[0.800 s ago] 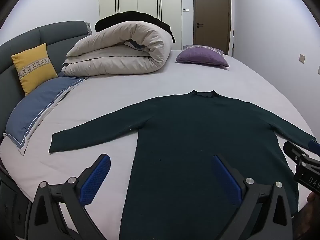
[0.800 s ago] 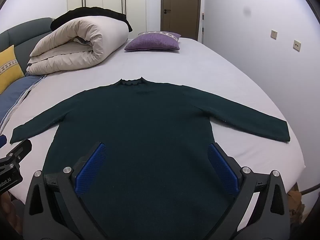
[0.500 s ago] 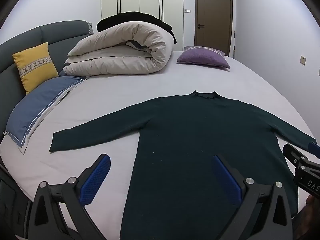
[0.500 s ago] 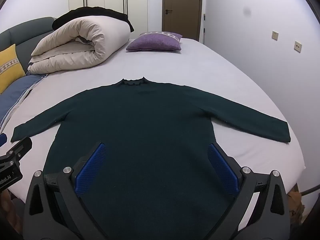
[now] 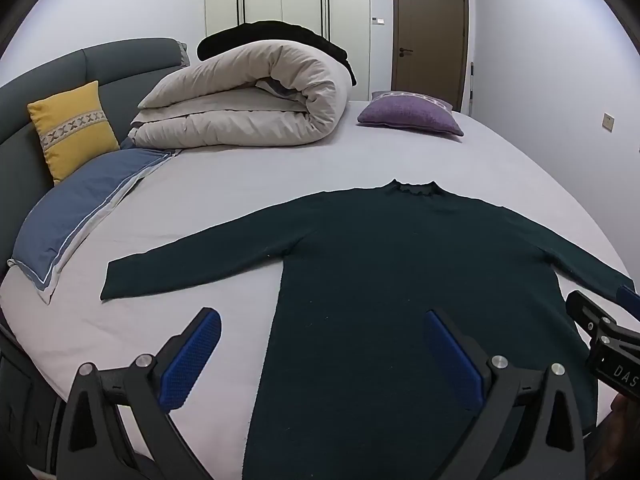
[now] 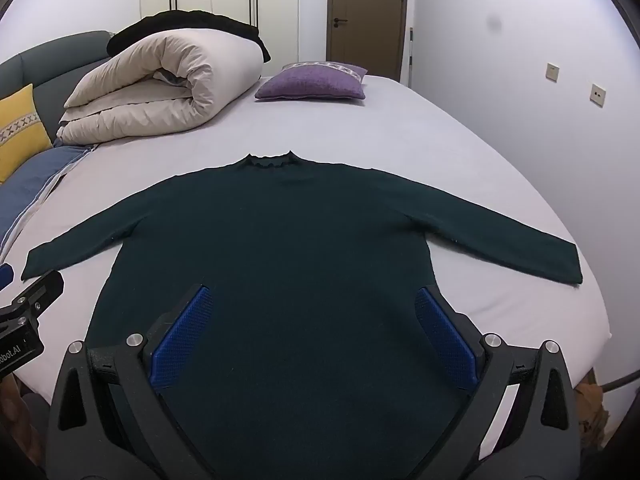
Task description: Fold small clothes
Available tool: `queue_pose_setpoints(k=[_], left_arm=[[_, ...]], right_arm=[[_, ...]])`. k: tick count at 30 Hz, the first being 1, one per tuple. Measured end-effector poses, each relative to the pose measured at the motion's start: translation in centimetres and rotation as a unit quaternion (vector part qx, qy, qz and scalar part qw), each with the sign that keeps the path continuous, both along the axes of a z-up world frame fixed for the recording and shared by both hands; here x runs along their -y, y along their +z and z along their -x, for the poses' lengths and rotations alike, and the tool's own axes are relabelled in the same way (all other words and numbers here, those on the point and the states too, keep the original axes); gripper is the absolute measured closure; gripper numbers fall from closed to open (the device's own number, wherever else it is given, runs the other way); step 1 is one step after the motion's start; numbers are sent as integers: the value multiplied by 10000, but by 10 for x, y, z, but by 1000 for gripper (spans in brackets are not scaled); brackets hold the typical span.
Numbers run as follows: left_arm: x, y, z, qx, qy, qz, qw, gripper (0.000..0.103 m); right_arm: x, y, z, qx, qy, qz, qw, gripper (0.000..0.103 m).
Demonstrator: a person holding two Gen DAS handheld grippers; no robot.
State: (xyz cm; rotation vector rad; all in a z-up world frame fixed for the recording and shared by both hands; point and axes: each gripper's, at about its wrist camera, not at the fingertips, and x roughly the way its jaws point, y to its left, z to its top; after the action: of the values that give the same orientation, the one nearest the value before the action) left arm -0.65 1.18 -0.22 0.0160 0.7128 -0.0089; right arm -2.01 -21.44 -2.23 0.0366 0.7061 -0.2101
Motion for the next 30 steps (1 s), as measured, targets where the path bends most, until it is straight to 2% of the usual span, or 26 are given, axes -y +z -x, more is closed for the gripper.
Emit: queue_pose_setpoints(k=[30], left_arm=[[-5, 0, 2, -10, 6, -2, 10000, 0]], right_arm=[[-1, 0, 2, 14, 3, -34, 10000, 0]])
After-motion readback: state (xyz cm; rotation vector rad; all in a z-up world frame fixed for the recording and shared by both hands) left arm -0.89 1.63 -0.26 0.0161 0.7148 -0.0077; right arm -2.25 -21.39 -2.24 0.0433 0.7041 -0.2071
